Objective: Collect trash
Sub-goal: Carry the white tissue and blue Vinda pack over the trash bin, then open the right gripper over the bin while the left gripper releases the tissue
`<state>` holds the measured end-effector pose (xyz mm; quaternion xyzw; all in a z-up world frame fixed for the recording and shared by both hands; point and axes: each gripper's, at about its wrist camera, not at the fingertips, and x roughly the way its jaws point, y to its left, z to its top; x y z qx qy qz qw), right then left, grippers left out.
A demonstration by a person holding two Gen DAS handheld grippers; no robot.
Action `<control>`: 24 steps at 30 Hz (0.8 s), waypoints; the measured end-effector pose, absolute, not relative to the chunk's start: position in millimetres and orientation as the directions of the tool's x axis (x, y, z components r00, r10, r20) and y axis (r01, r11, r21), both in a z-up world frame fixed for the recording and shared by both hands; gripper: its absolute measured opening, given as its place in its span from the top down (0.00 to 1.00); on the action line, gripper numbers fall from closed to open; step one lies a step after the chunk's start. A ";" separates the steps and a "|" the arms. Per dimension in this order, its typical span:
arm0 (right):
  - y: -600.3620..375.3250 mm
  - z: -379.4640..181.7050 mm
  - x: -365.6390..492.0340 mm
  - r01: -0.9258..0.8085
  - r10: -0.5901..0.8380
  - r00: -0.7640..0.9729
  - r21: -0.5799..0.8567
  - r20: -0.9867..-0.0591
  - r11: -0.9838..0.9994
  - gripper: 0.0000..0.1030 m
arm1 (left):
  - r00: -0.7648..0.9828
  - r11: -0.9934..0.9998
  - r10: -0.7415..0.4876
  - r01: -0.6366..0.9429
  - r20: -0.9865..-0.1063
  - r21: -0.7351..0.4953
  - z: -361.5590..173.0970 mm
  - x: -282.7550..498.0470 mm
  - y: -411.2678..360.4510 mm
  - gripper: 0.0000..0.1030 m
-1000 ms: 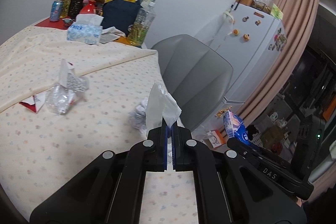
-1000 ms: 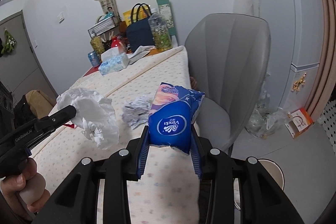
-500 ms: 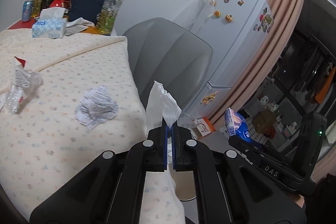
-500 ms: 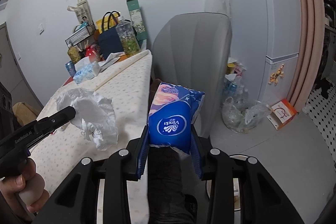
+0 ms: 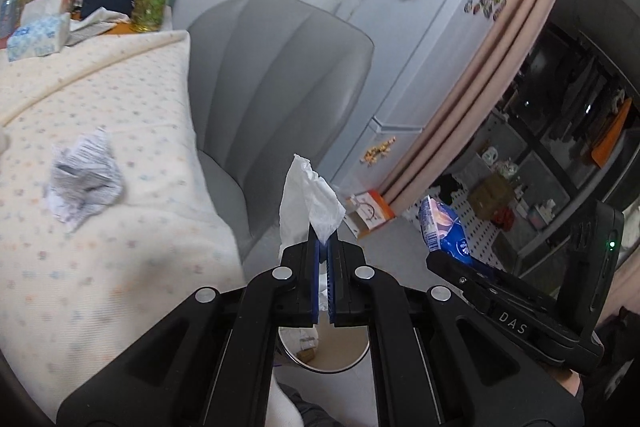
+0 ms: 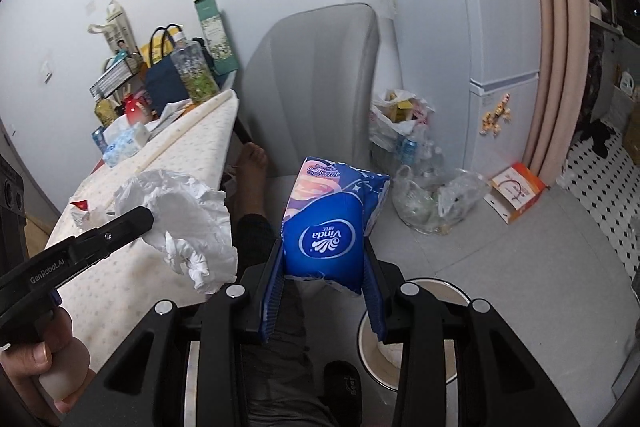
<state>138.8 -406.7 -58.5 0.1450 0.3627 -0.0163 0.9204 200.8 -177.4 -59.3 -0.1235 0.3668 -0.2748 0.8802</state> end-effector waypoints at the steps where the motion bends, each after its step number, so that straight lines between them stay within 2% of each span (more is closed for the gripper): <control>1: -411.9 -63.1 139.4 0.144 0.073 0.731 0.258 -0.678 0.955 0.65 | 0.575 0.818 -0.575 0.394 -0.583 -0.419 -61.7 202.2 -180.8 0.96; 12: -454.1 -106.5 143.4 0.236 0.053 0.681 0.288 -0.730 0.928 0.65 | 0.481 0.818 -0.569 0.413 -0.667 -0.400 -102.0 222.6 -235.6 0.96; 24: -485.3 -157.3 154.3 0.325 0.035 0.611 0.292 -0.791 0.899 0.65 | 0.411 0.819 -0.557 0.419 -0.722 -0.392 -136.0 240.0 -265.4 0.96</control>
